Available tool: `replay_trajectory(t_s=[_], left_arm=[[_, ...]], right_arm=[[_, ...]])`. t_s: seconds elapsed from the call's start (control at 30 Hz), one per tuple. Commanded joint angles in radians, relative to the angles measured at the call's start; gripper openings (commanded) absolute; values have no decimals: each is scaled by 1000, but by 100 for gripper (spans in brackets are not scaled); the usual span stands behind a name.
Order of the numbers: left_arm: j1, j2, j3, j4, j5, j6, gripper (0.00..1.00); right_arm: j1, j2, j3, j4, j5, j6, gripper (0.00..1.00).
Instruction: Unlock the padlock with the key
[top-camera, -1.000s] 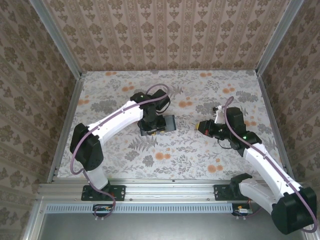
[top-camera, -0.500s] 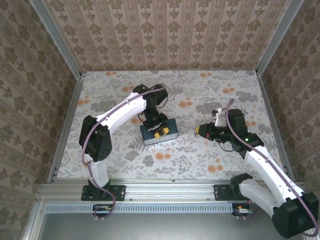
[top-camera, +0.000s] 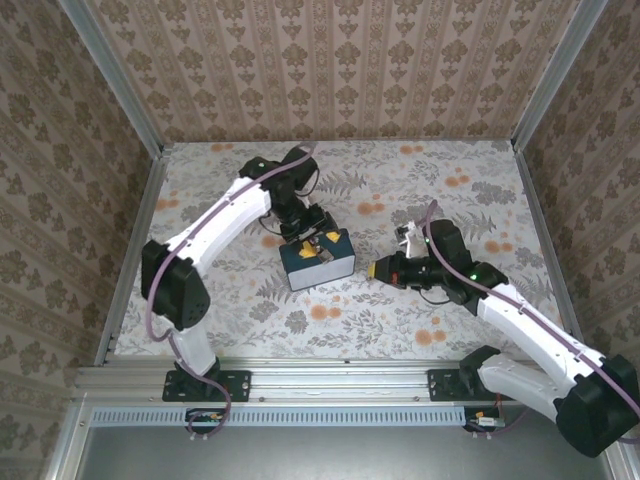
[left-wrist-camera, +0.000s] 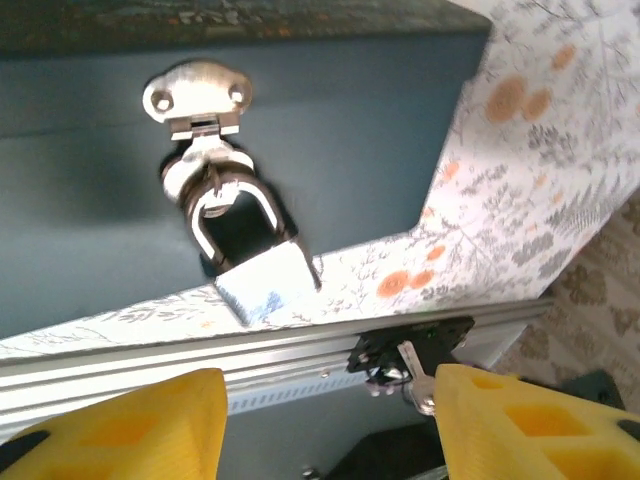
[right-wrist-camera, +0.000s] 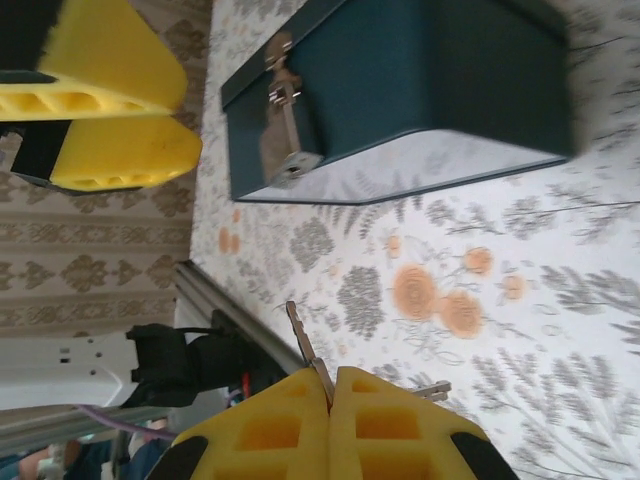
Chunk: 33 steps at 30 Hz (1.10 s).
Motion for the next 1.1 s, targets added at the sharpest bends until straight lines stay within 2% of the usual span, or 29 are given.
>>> replay_trajectory(t_s=[0.0,0.13,0.2,0.3,0.37,0.47,0.53,0.6,0.7,0.77,0.9,0.97,1.07], left_arm=[[36,-86,8,5,-83,344,53],[27,-65,29,21,-246,886,55],[33,-97,-41,120,-243,1084,61],[78,-145,-134,222,-113,1377,69],[136,-160,-175,220,70,1623,73],[181,-182,-237,276,190,1847,80],[192,-164,-219,229,314,1988,79],[192,-134,-196,258,371,2037,79],[191,-14,-62,142,468,2148,78],[186,44,20,-3,436,2293,75],[175,31,-48,144,376,2281,75],[162,56,-38,91,380,2337,75],[138,78,-27,9,325,2403,74]], right_arm=[[39,12,-35,143,38,130,0],[41,27,-56,185,70,146,0],[40,58,-52,200,41,135,0],[41,93,-50,240,-43,101,0],[37,105,-53,246,-75,62,0],[15,126,-52,239,-112,34,0],[1,134,-57,249,-139,34,0],[-8,136,-69,284,-161,43,0],[-34,175,-67,306,-181,67,0],[-49,201,-66,320,-186,88,0],[-64,203,-77,344,-185,111,0],[-73,208,-68,327,-193,104,0],[-78,216,-45,282,-196,79,0]])
